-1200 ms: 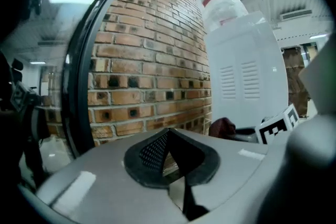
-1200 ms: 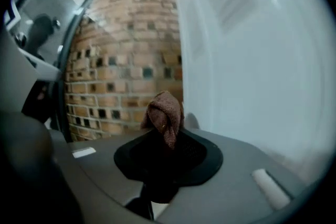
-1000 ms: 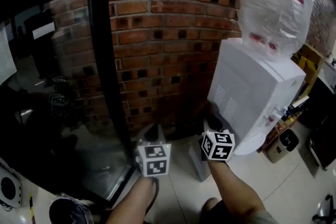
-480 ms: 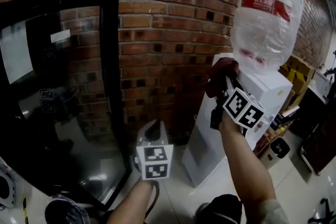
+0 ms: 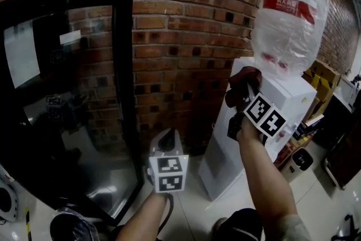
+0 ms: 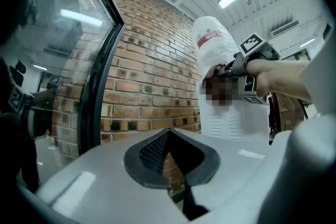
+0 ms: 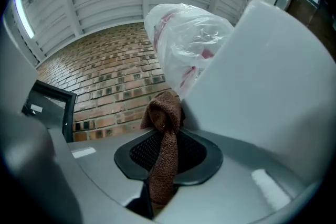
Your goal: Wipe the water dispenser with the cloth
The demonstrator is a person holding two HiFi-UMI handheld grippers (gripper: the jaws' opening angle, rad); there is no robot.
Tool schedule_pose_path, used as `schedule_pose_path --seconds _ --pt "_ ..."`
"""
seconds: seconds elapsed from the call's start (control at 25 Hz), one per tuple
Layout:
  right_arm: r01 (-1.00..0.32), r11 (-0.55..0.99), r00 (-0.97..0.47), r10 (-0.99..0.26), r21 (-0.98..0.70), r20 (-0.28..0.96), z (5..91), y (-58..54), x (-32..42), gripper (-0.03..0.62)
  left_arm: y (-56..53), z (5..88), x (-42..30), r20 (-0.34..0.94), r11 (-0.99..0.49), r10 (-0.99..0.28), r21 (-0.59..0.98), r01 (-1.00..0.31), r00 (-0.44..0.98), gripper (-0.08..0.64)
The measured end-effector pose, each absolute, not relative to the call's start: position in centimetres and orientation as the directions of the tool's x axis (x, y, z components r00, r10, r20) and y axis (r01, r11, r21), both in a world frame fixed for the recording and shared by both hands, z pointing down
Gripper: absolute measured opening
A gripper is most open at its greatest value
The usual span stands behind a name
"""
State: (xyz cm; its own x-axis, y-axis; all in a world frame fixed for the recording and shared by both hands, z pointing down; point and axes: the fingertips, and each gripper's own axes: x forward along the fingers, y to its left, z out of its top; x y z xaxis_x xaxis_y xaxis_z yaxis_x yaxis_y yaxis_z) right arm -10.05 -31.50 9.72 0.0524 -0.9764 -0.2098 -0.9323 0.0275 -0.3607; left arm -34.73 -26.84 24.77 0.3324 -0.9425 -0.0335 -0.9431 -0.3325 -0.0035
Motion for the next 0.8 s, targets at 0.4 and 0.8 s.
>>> schedule_pose_path --seconds 0.4,0.8 --pt "-0.877 0.015 0.062 -0.988 -0.481 -0.143 15.1 -31.7 -9.5 0.089 -26.7 25.6 -34.7 -0.018 -0.337 -0.941 -0.023 -0.941 0.337 0.000" --pt "-0.832 -0.050 0.083 -0.996 -0.552 -0.034 23.9 -31.8 -8.8 0.090 -27.6 28.9 -34.4 0.051 -0.346 -0.938 -0.026 -0.938 0.344 0.000"
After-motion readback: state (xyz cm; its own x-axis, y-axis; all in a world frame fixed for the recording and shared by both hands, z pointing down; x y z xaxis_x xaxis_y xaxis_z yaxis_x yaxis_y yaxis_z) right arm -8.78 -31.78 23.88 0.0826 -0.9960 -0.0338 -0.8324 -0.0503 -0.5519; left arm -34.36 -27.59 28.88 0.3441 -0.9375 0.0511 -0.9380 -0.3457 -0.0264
